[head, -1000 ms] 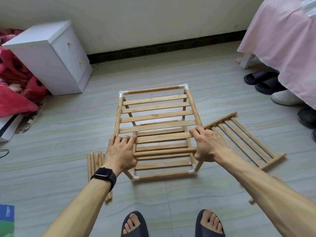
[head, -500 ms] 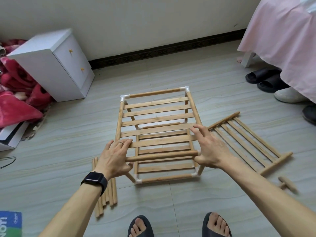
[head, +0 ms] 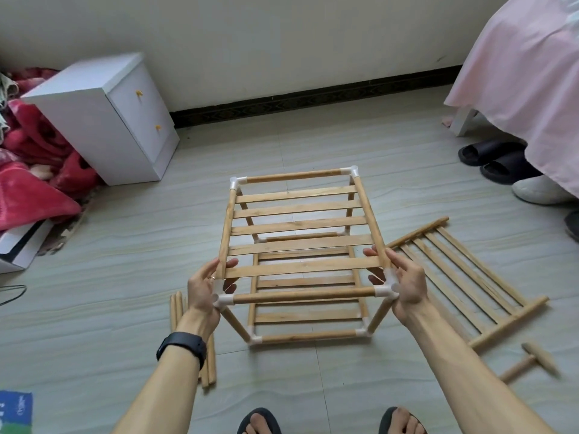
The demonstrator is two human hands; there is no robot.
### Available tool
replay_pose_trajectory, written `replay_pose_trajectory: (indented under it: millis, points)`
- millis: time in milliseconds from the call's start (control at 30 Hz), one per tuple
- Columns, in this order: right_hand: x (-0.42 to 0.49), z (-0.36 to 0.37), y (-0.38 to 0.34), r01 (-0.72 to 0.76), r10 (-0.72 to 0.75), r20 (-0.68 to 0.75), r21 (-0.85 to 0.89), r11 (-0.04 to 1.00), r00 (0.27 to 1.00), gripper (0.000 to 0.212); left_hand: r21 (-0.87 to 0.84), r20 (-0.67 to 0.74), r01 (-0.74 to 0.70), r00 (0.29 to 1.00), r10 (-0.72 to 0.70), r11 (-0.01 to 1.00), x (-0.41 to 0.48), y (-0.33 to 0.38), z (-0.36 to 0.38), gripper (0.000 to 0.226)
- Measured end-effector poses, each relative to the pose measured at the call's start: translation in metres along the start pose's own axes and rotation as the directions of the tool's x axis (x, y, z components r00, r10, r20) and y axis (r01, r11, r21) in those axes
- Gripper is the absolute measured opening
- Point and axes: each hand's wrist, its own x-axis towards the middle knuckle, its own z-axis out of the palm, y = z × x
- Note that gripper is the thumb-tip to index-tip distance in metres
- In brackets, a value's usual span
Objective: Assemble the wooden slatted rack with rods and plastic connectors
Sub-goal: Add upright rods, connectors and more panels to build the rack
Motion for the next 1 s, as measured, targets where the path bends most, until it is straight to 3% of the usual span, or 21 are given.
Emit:
replay_pose_trajectory:
  millis: [133,333,733,867,1000]
  points:
    - [0.005,0.003,0.007,0.085,-0.087,-0.044,-0.044,0.995,0.995,0.047,-0.001,0.019,0.033,0.999,-0.033,0.999,0.006,-0.005,0.0,0.045]
    - [0.019,0.009,0.003,0.004,-0.008,-0.109,-0.037,0.999,0.994,0.049,-0.091,-0.072,0.088,0.993,-0.095,0.992,0.012,-0.003,0.008,0.056]
    - [0.026,0.014,0.004,0.048,-0.043,-0.207,0.02,0.999,0.977,0.037,-0.131,-0.14,0.09,0.984,-0.108,0.987,0.017,-0.003,0.008,0.046]
    - [0.03,0.011,0.0,0.03,-0.07,-0.214,-0.187,0.982,0.974,0.03,0.103,-0.187,0.058,0.982,-0.038,0.993,0.012,0.0,0.014,0.039]
    - [0.027,0.009,-0.01,-0.038,-0.085,-0.213,-0.518,0.855,0.973,0.03,0.496,-0.236,0.07,0.97,0.057,0.866,0.002,0.001,0.009,0.048]
